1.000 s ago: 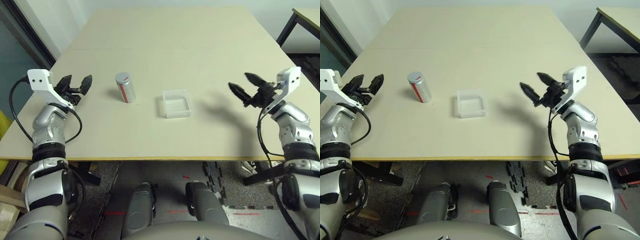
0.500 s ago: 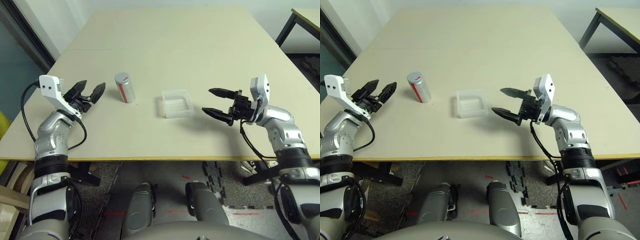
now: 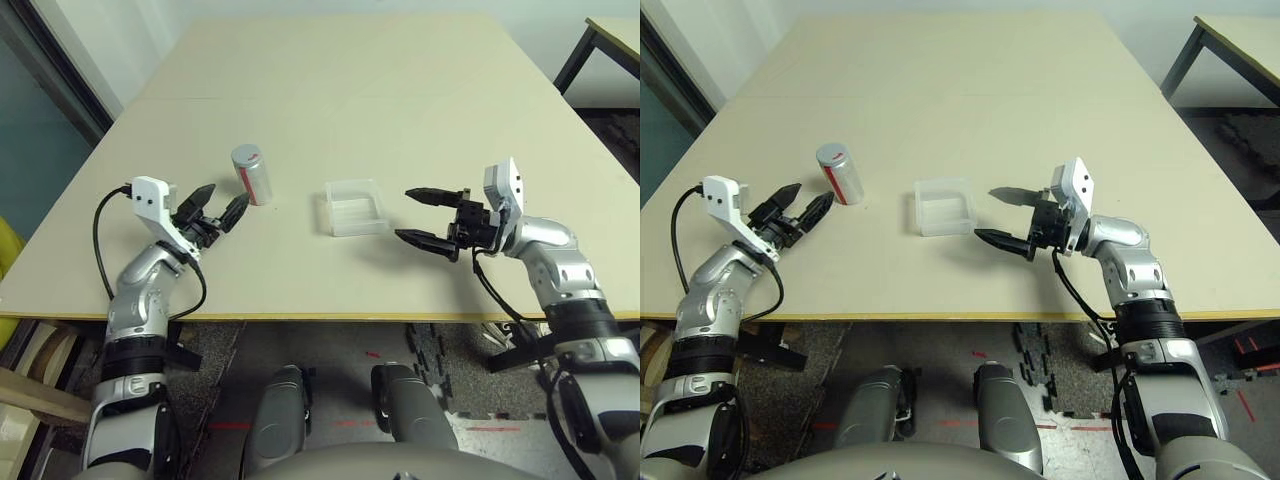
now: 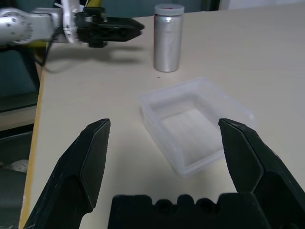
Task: Pour the medicine from the bottle into the box.
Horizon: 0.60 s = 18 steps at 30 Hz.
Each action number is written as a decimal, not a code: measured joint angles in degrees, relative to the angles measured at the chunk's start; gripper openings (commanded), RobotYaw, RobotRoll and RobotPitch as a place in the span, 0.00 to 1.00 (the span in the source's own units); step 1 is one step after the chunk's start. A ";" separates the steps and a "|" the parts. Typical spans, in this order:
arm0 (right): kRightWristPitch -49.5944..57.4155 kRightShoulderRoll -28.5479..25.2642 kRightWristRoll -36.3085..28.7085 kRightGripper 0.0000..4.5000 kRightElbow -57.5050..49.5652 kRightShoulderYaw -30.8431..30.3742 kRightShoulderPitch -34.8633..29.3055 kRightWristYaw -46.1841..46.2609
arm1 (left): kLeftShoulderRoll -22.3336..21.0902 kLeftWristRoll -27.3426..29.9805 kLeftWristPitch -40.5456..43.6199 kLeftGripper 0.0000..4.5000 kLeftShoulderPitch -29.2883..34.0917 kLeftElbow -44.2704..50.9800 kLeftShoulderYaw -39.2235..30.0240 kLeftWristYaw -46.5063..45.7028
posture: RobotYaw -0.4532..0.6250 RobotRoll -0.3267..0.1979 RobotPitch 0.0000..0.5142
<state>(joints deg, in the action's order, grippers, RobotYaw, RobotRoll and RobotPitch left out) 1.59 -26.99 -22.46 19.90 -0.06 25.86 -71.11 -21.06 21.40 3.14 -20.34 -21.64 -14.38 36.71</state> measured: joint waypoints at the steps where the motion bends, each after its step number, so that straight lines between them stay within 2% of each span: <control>1: 0.02 0.00 0.00 1.00 -0.18 -0.04 -0.02 0.00 | 0.31 -0.62 -0.89 1.00 -0.52 -0.94 0.21 -0.60 | 0.26 0.62 0.20; 18: 0.11 -0.38 0.01 1.00 -0.48 0.02 -0.39 0.29 | 4.11 -6.52 -11.07 1.00 -9.04 -15.27 2.62 -6.00 | 0.23 0.62 0.20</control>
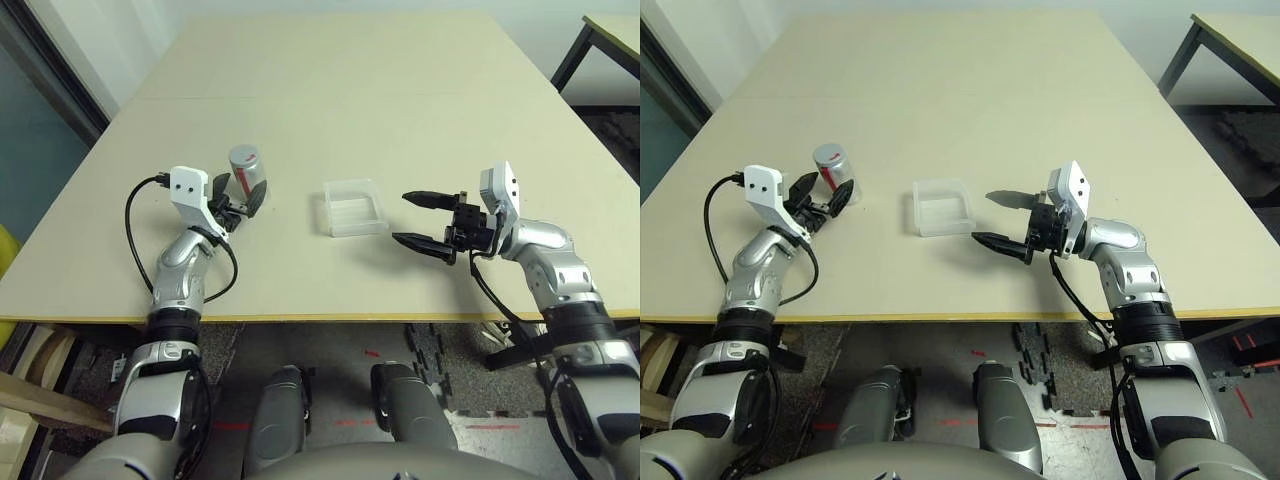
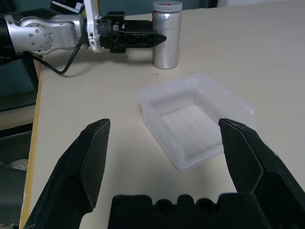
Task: Pour the medicine from the bottle into the box.
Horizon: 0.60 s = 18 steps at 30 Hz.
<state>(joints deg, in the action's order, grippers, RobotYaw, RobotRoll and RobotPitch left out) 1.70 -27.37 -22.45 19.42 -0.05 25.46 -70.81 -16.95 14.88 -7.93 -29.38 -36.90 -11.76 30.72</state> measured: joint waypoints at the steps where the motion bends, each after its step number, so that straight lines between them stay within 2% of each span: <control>1: 0.00 0.00 0.00 1.00 -0.01 0.00 -0.01 0.01 | 0.04 -0.20 -0.31 1.00 -0.44 -0.62 0.02 -0.04 | 0.23 0.62 0.20; 18: -0.56 0.14 0.41 1.00 -0.04 0.02 -0.07 0.18 | 0.36 -2.47 -7.01 1.00 -11.13 -17.53 0.50 -1.82 | 0.21 0.62 0.20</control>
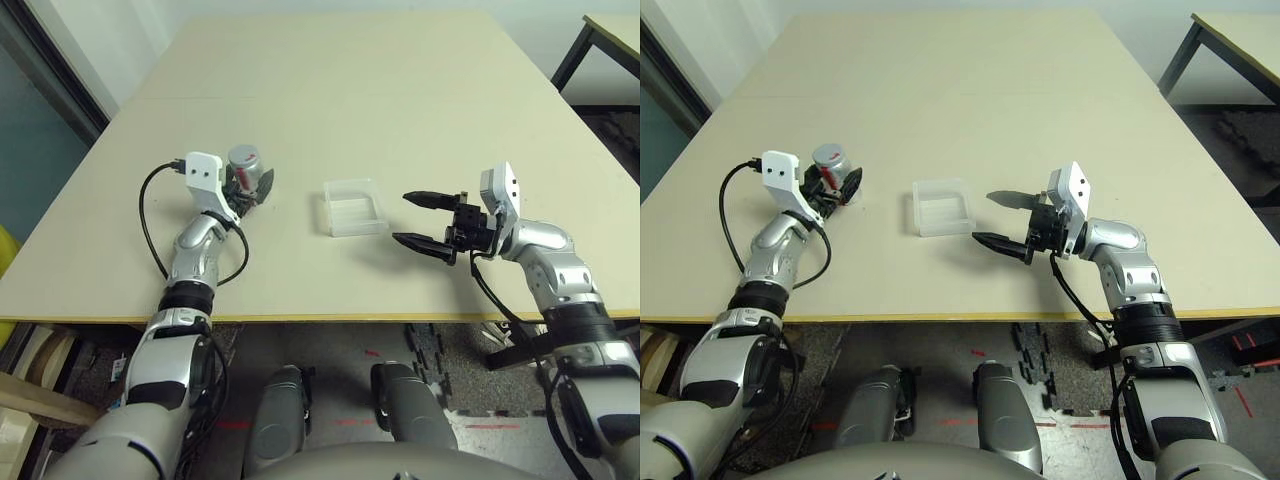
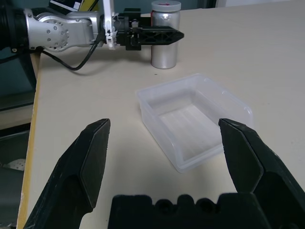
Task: Pour the medicine from the bottle into the box.
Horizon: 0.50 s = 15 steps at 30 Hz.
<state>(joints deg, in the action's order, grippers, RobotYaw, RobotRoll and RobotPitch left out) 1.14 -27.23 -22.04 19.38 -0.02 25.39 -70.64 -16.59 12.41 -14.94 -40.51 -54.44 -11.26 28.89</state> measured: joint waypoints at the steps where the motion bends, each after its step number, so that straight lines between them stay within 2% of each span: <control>1: -0.09 0.00 0.02 1.00 0.00 0.00 -0.01 0.01 | 0.00 -0.14 -0.16 1.00 -0.47 -0.92 0.01 0.00 | 0.21 0.62 0.20; 15: -0.31 0.00 0.17 1.00 0.00 0.07 -0.27 0.31 | 0.08 -2.30 -2.51 1.00 -4.19 -8.22 0.43 -0.47 | 0.21 0.62 0.19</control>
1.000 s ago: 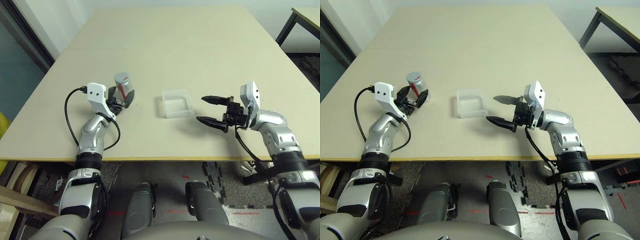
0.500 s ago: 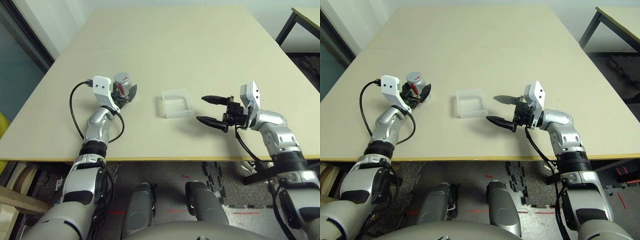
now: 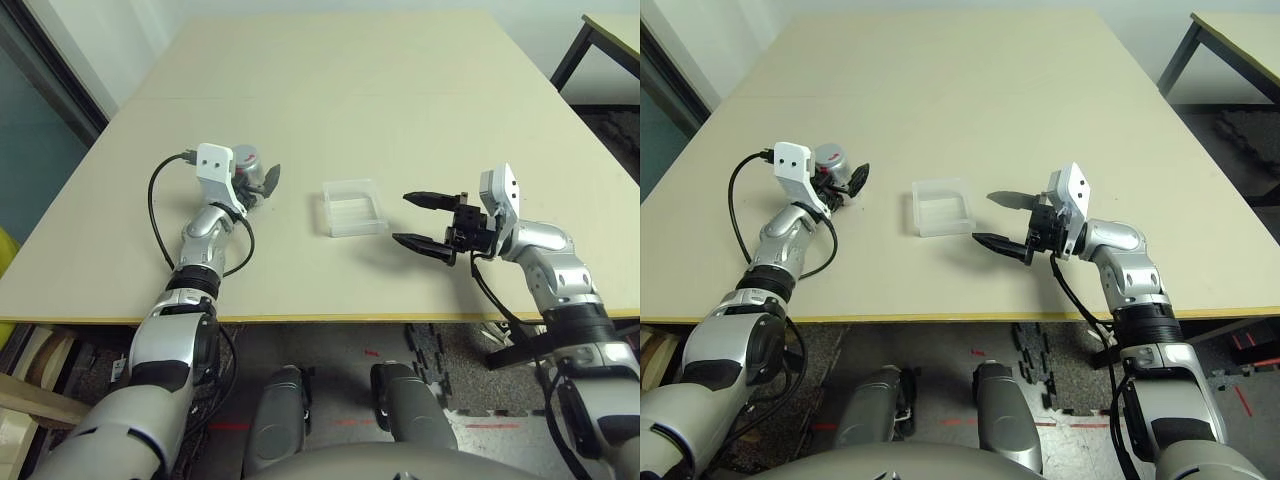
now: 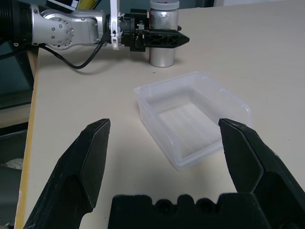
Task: Pour the medicine from the bottle into the box.
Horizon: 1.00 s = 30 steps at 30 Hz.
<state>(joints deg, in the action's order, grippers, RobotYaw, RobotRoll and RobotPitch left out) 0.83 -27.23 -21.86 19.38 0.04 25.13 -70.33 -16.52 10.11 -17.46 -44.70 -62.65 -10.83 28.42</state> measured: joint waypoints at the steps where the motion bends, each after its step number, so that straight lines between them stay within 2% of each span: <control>1: 0.00 0.00 0.00 1.00 0.00 0.00 0.00 0.03 | -0.04 -0.15 -0.10 1.00 -0.07 -0.45 0.00 -0.08 | 0.21 0.62 0.19; 6: 0.00 0.00 0.00 1.00 0.00 0.00 0.00 0.10 | -0.17 -0.74 -0.49 1.00 -0.17 -1.44 -0.01 -0.11 | 0.21 0.62 0.19; 9: 0.01 0.00 0.00 1.00 0.00 0.00 0.00 0.18 | -0.20 -0.87 -0.66 0.86 -0.44 -1.49 -0.02 -0.09 | 0.21 0.62 0.19; 12: 0.03 0.02 0.00 1.00 -0.17 0.00 -0.04 0.35 | -0.23 -0.90 -0.92 0.61 -1.14 -1.75 -0.08 -0.09 | 0.21 0.62 0.20; 13: 0.03 0.04 0.00 1.00 -0.34 -0.01 -0.07 0.40 | -0.24 -0.93 -0.99 0.59 -1.35 -1.85 -0.08 -0.07 | 0.21 0.62 0.20; 24: 0.74 0.07 -0.02 1.00 -1.50 0.00 -0.77 0.69 | -0.54 -0.95 -1.16 0.59 -1.75 -3.26 -0.13 2.51 | 0.20 0.62 0.20; 28: 1.58 0.06 -0.23 1.00 -2.02 0.03 -0.76 0.83 | -0.51 0.77 2.67 0.59 -1.72 -0.60 -0.21 8.57 | 0.20 0.62 0.20; 30: 2.46 0.06 -0.82 1.00 -2.53 0.10 -0.67 0.80 | -0.48 3.06 7.20 0.59 -1.31 3.80 -0.34 13.70 | 0.20 0.62 0.20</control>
<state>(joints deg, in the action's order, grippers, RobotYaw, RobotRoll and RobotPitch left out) 3.29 -27.17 -22.68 16.85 0.15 24.45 -69.53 -17.00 13.18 -10.26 -46.01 -58.85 -11.17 42.12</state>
